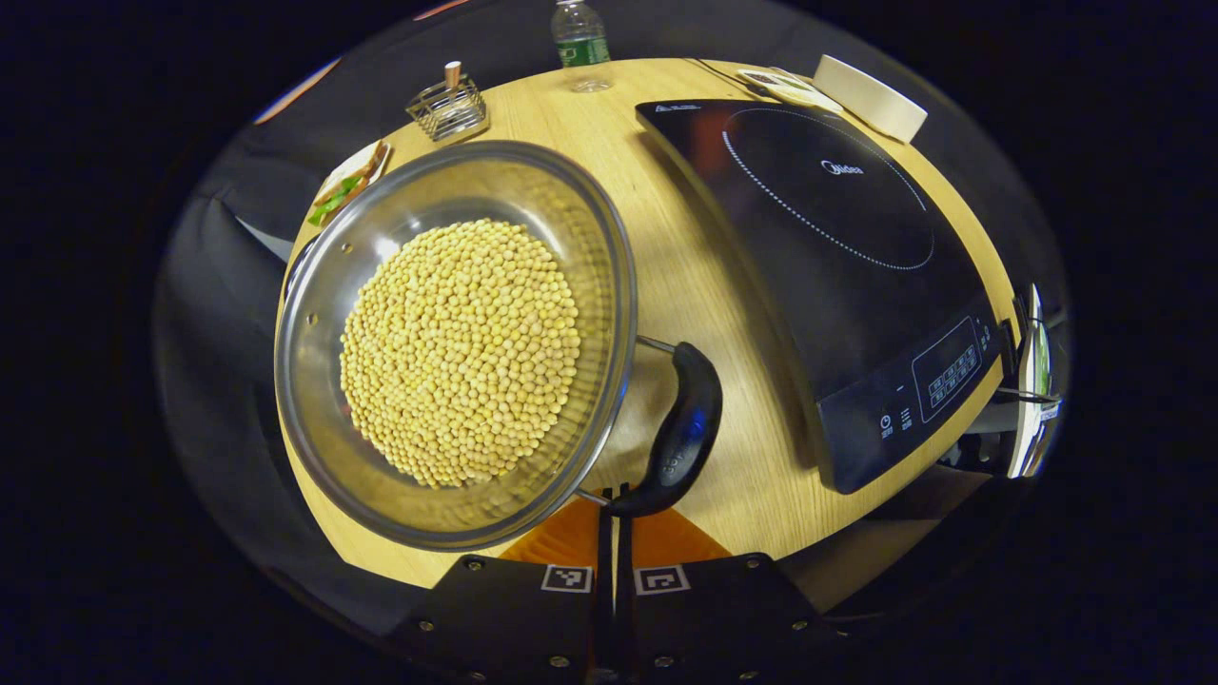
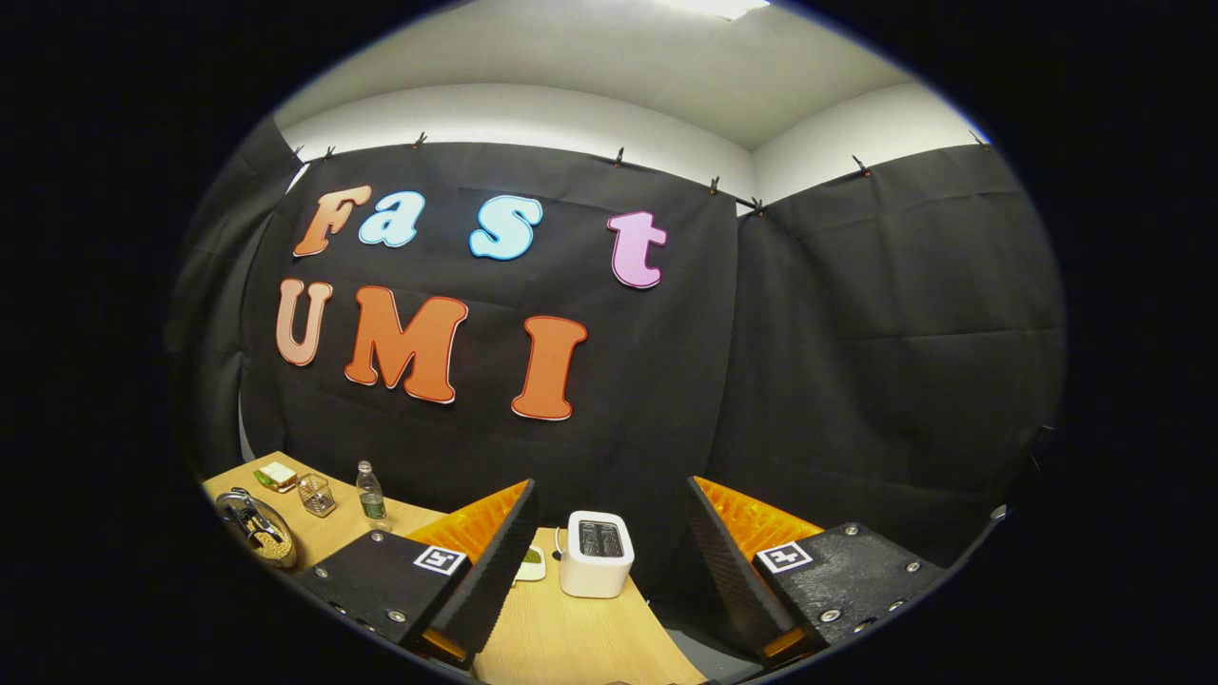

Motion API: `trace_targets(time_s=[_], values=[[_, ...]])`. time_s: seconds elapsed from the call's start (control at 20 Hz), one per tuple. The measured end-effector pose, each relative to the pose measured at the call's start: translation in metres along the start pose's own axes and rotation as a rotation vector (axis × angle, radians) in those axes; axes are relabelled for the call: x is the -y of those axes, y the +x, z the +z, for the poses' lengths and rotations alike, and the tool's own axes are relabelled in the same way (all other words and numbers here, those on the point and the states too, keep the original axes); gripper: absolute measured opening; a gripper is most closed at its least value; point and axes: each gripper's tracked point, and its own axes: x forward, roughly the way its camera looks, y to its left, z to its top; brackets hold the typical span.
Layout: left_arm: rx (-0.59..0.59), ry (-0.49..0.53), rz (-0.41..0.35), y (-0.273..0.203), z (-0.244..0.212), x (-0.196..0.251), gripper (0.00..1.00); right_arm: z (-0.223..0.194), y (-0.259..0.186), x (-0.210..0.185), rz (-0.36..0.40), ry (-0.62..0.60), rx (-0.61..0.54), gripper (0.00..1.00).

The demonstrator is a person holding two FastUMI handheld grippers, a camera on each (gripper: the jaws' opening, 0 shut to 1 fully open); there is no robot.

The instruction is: First push the handle of the pot to place it horizontally, then grasp the pot with both hands and set it on the induction cooktop.

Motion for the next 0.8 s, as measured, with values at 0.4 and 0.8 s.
trace_targets(time_s=[0.4,0.8], values=[[0.038,0.000,-0.036,0.001,0.037,0.013,0.02,-0.003,-0.007,0.001,-0.021,-0.013,-0.013,0.95],[0.072,-0.012,-0.064,0.001,0.069,0.018,0.02,-0.013,-0.010,-0.013,-0.007,-0.002,-0.042,0.95]])
